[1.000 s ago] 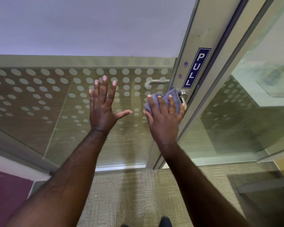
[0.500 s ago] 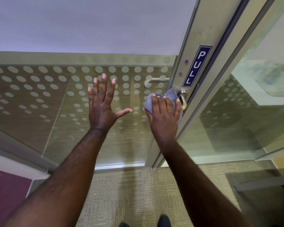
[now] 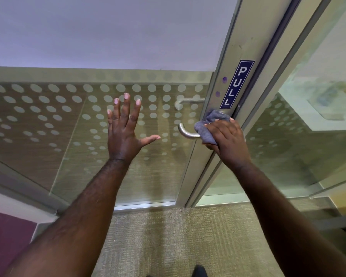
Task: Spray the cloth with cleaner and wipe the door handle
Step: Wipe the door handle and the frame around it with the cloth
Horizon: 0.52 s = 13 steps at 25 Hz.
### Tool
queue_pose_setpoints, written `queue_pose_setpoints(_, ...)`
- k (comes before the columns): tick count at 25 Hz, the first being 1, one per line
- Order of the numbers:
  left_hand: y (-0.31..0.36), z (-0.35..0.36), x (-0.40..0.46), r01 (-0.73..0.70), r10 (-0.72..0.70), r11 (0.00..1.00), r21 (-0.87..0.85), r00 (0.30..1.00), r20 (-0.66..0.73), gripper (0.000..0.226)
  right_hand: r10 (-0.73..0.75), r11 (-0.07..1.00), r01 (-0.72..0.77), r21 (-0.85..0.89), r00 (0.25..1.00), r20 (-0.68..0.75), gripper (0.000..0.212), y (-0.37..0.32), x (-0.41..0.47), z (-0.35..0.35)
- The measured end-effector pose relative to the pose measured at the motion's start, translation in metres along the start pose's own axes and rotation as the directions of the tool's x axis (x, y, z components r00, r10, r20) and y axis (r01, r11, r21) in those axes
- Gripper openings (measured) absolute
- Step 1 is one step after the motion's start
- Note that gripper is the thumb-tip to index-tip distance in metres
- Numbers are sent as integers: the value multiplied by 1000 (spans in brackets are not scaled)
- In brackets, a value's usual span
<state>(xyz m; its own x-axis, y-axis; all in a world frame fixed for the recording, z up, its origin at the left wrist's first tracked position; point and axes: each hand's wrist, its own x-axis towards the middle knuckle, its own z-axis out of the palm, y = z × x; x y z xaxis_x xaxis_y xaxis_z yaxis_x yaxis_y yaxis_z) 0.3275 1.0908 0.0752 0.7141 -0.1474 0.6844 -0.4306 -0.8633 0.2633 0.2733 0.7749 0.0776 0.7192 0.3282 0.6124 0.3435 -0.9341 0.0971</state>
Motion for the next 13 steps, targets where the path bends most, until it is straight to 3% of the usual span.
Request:
queue_pose_setpoints(6, 1, -7, 0, -2, 2, 1000, -9, 999, 46, 112, -9, 997, 13, 74, 999, -50, 48, 2, -5, -1)
queue_pose_setpoints(13, 1, -9, 0, 0, 1, 1000, -19, 997, 80, 116, 278, 905, -270, 329, 960, 24, 59, -18, -9, -13)
